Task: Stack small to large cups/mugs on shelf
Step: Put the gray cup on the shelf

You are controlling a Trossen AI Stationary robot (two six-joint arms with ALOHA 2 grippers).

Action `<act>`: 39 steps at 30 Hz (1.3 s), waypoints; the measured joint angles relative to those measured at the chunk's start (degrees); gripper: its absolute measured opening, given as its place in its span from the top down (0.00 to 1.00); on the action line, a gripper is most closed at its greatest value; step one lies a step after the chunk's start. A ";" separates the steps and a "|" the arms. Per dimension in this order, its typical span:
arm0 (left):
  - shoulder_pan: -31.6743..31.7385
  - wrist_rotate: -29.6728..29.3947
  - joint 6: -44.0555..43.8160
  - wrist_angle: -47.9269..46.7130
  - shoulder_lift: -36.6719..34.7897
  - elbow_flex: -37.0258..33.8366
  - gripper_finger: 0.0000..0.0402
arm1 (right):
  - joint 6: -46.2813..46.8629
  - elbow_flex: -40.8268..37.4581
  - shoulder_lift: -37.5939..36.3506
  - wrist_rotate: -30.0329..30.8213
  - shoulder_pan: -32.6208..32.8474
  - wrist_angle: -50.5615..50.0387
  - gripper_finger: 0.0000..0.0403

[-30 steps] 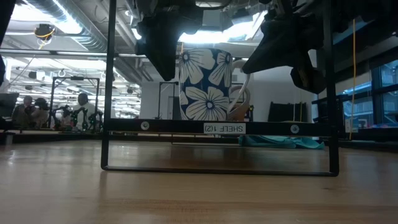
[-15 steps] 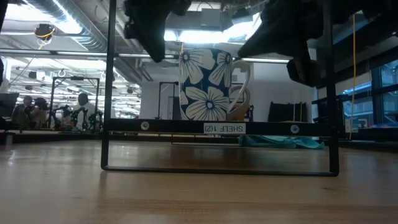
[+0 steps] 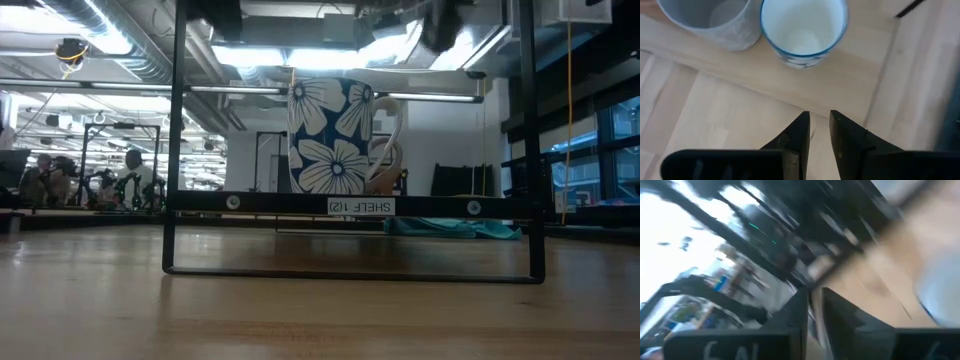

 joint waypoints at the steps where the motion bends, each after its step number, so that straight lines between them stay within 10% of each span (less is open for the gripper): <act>1: -0.59 -0.37 0.12 0.01 -1.12 0.00 0.83 | -3.36 0.02 0.00 0.07 0.22 3.95 0.84; 15: -12.93 4.34 -6.91 -3.13 -10.82 0.02 0.83 | -20.32 0.07 -6.88 3.80 0.81 11.39 0.81; 39: -22.51 9.86 -41.39 -6.42 2.34 -0.01 0.64 | -17.41 0.08 -10.19 4.92 -1.47 0.73 0.81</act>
